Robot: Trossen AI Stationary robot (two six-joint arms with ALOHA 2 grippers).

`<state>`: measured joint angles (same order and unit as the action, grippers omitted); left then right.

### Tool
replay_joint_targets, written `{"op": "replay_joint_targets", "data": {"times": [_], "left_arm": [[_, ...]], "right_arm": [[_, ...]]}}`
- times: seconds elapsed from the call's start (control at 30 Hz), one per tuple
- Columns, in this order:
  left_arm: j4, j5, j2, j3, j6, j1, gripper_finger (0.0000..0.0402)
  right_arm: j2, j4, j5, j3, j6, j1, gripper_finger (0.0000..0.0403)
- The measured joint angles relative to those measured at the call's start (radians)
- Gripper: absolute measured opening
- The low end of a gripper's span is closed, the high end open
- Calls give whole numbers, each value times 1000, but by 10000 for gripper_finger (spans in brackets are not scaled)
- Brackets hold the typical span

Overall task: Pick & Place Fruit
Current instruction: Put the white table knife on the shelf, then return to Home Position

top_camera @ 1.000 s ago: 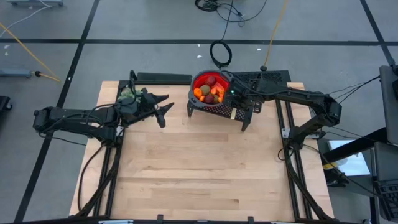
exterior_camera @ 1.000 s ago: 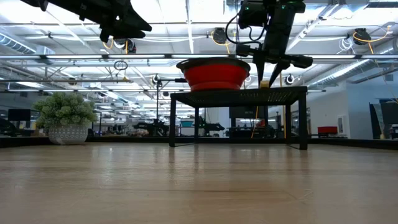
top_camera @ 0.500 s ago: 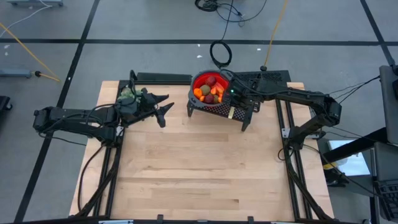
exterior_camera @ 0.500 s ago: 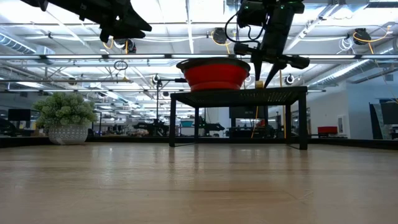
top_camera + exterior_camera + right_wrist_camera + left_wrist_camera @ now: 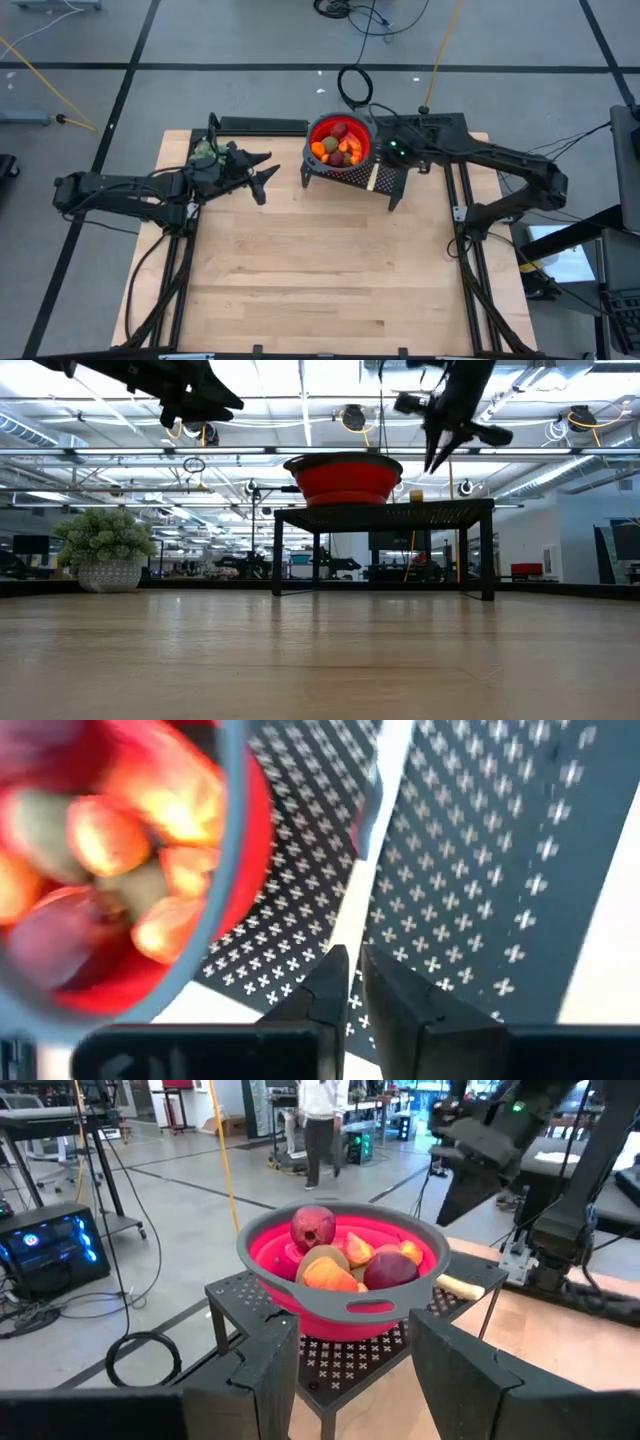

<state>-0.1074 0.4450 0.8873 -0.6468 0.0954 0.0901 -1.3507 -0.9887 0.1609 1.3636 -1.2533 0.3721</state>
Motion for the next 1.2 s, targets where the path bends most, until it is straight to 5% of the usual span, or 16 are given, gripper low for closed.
{"op": "replay_joint_targets", "data": {"times": [0.3,0.57,0.73,0.97,1.2], "left_arm": [[53,-35,-94,0,28,-1,175],[123,-82,-162,0,65,-1,73],[169,-126,-186,0,69,-1,7],[175,-158,-224,0,67,-1,3],[215,-202,-272,0,56,-2,2]], "right_arm": [[143,12,191,0,293,-78,1],[269,184,209,-69,572,-129,1],[398,358,177,-209,719,-148,0],[616,607,41,-426,856,-152,0],[775,647,-36,-539,1011,-152,0]]}}
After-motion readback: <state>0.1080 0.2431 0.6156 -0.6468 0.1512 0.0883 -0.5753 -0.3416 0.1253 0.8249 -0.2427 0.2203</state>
